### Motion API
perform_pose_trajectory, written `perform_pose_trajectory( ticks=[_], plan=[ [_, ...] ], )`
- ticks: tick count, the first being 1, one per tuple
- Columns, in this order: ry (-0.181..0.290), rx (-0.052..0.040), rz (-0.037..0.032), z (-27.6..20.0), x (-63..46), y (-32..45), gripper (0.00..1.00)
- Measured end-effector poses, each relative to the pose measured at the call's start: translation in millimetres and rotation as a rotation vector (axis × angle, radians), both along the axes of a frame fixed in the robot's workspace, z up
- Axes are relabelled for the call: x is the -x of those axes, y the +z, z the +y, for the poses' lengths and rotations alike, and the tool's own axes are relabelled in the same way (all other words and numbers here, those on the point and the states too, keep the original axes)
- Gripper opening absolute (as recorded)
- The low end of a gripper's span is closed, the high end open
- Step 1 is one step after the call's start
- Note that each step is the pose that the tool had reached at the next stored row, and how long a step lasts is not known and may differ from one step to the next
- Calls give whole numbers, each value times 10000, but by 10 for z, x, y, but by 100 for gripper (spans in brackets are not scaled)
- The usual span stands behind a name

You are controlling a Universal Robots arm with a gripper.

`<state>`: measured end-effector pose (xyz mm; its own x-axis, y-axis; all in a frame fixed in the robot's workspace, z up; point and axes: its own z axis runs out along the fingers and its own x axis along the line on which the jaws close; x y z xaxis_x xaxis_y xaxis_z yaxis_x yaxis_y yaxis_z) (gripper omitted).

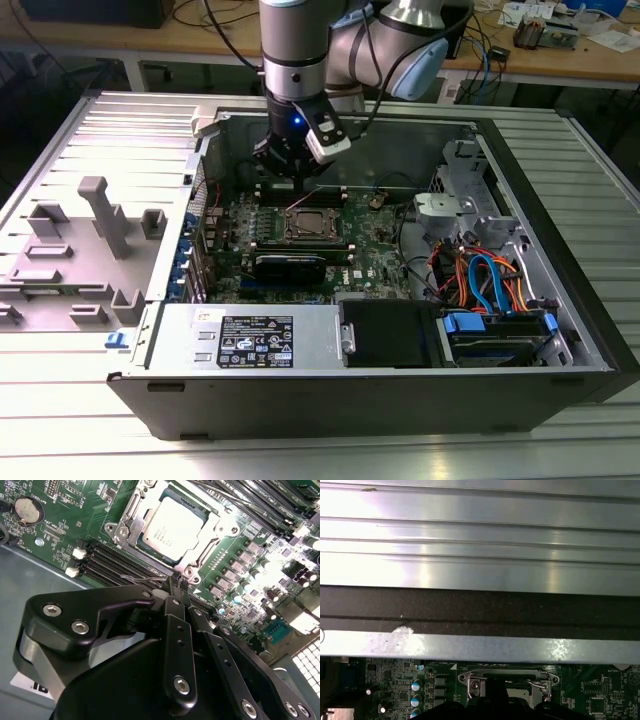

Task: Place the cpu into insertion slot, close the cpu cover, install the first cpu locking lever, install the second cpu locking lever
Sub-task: 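Install the first cpu locking lever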

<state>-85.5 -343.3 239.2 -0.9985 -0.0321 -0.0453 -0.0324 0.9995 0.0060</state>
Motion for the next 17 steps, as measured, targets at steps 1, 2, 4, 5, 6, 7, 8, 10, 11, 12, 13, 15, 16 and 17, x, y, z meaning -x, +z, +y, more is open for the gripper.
perform_pose_trajectory(
  ticks=[1,2,4,5,6,7,8,10,11,12,13,15,16,17],
  plan=[
    [-3,0,0,0,0,-6,11],
    [-6,5,0,1,-1,-8,11],
    [-22,30,0,2,-1,-11,11],
    [-36,41,0,4,-1,-13,11],
    [-50,45,-1,5,-1,-14,11],
    [-112,46,-1,7,-1,-17,11],
    [-225,47,1,8,-1,-19,11],
    [-393,48,2,9,-1,-21,11],
    [-429,48,2,10,-1,-22,11],
    [-439,47,1,10,-1,-23,11],
    [-441,48,2,10,-1,-23,11],
    [-442,46,0,10,-1,-27,11],
    [-447,44,-1,13,0,-30,11],
    [-453,44,-1,16,0,-32,11]
  ],
)
